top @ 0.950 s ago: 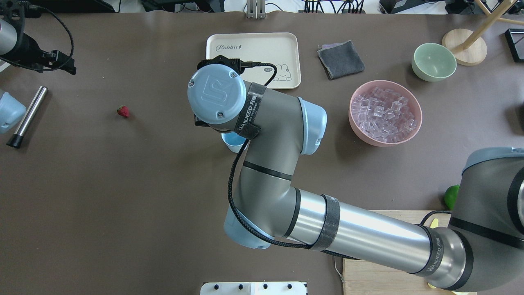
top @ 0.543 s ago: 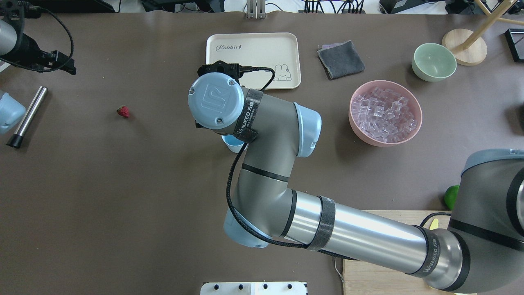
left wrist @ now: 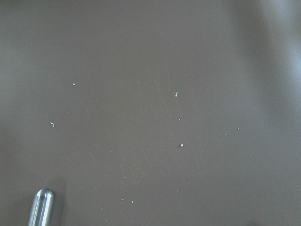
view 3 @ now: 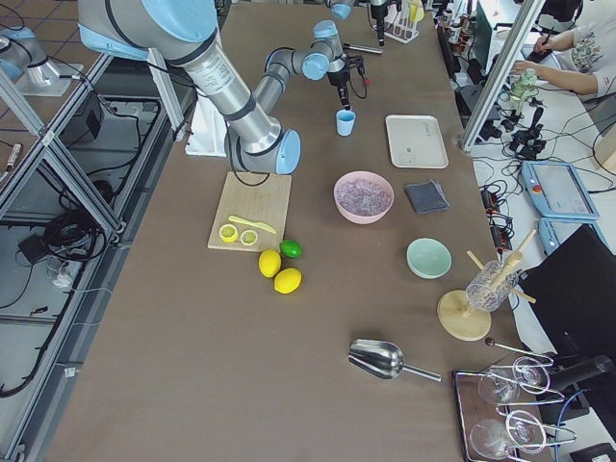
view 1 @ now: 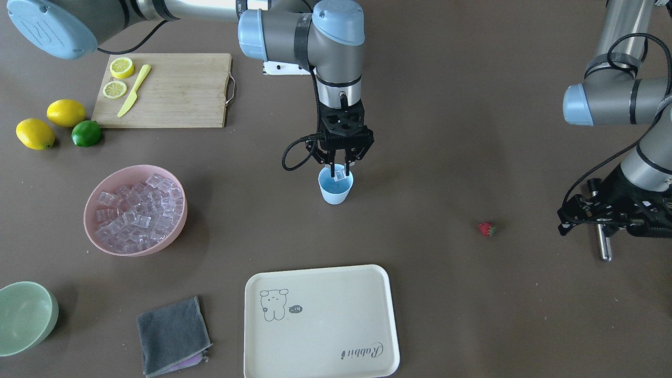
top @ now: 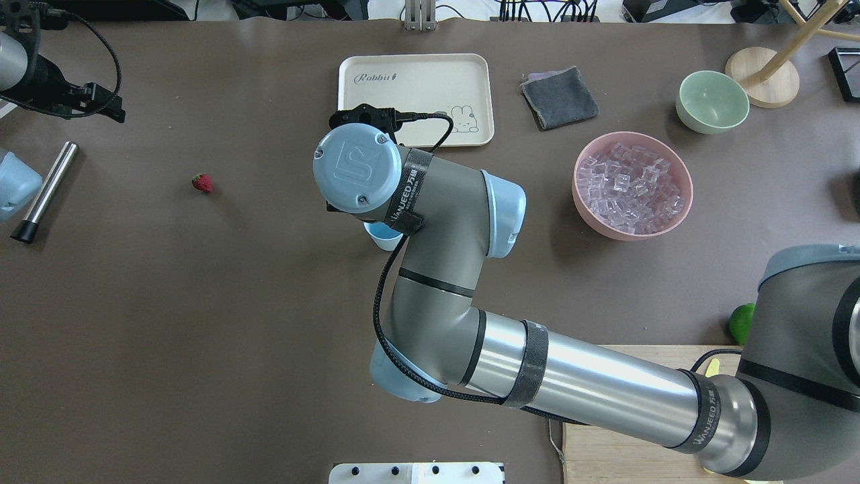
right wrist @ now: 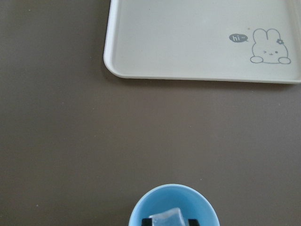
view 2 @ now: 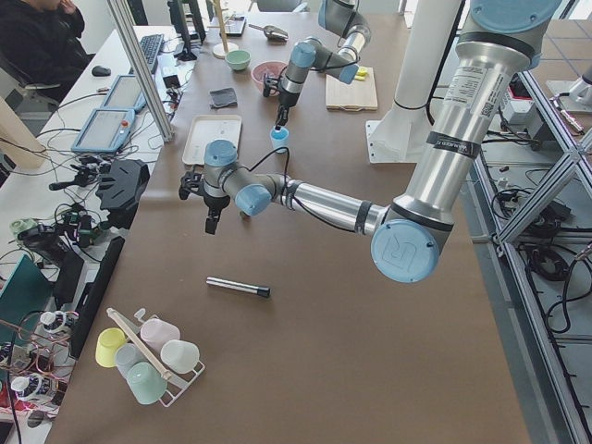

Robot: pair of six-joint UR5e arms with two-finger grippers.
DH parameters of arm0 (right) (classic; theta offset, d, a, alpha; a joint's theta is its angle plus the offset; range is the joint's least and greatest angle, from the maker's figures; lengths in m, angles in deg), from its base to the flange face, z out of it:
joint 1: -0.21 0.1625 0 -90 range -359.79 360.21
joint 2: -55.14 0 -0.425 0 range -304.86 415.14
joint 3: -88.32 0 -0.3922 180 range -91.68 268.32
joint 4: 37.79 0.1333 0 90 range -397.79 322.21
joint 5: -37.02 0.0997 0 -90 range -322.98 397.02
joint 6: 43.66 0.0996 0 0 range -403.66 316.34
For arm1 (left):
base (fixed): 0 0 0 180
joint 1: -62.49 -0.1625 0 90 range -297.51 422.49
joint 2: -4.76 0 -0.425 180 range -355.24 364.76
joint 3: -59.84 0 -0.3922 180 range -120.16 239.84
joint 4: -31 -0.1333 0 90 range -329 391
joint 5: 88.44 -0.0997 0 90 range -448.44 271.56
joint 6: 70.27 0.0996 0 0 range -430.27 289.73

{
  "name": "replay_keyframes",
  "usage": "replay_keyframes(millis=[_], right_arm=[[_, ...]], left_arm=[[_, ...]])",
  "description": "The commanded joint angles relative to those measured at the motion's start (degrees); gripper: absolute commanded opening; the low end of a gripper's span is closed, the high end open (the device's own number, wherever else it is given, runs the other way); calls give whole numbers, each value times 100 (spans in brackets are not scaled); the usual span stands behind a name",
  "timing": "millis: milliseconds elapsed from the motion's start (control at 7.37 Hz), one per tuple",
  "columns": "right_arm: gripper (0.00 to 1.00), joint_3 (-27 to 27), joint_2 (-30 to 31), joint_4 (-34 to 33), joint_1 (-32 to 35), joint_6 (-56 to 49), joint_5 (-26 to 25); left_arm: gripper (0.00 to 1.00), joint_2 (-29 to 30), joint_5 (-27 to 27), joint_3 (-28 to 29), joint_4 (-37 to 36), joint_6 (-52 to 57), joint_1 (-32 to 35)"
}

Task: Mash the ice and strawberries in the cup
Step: 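Lower the cube into the cup and open the right gripper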

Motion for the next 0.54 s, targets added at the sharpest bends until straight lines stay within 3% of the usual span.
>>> replay_keyframes(millis=[0,136,407], right_arm=[[75,75,9,87,-10,-75,-13],[95,119,0,87,-10,-163,-13],[99,50,-44,79,86,-199,47]], left_arm=[[98,-13,0,7,5,6,0],[98,-22,0,-2,14,-3,0],[98,-31,0,7,66,-3,0]])
